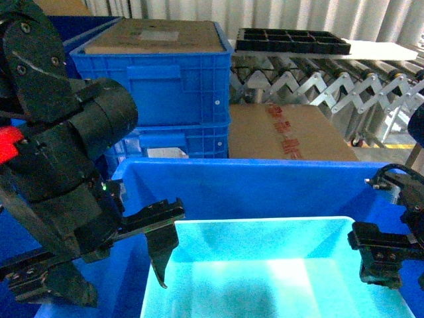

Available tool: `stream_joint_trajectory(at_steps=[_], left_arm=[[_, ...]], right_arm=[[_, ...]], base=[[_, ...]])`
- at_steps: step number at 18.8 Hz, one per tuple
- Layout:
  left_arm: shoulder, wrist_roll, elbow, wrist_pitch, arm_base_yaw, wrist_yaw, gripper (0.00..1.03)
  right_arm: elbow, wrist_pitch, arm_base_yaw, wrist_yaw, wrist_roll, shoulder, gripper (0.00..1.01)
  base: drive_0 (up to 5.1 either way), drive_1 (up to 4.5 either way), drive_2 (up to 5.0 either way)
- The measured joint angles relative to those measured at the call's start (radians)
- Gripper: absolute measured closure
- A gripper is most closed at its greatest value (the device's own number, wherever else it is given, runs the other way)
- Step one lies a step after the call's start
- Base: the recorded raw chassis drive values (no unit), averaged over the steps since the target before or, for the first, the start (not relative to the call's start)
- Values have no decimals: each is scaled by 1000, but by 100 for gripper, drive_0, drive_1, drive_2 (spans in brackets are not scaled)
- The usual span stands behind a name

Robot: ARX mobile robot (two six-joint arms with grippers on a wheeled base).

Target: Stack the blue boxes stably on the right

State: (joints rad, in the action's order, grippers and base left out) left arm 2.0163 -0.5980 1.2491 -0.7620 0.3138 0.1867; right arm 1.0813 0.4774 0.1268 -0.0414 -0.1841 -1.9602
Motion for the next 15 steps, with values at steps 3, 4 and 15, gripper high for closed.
stream_joint_trajectory(at_steps=[3,4,15], left_arm=[[-124,60,0,-138,-36,-16,5],[-190,103,-8,-167,-58,-32,5],[-711,509,-853,1423,-139,-392,54]], right_arm=[[-18,27,39,-18,-63,111,2],[-22,44,57,-45,-104,174,4],[-726,-1400,61,252,101,525,55]], base=[[0,0,0],[0,0,0],[0,0,0]])
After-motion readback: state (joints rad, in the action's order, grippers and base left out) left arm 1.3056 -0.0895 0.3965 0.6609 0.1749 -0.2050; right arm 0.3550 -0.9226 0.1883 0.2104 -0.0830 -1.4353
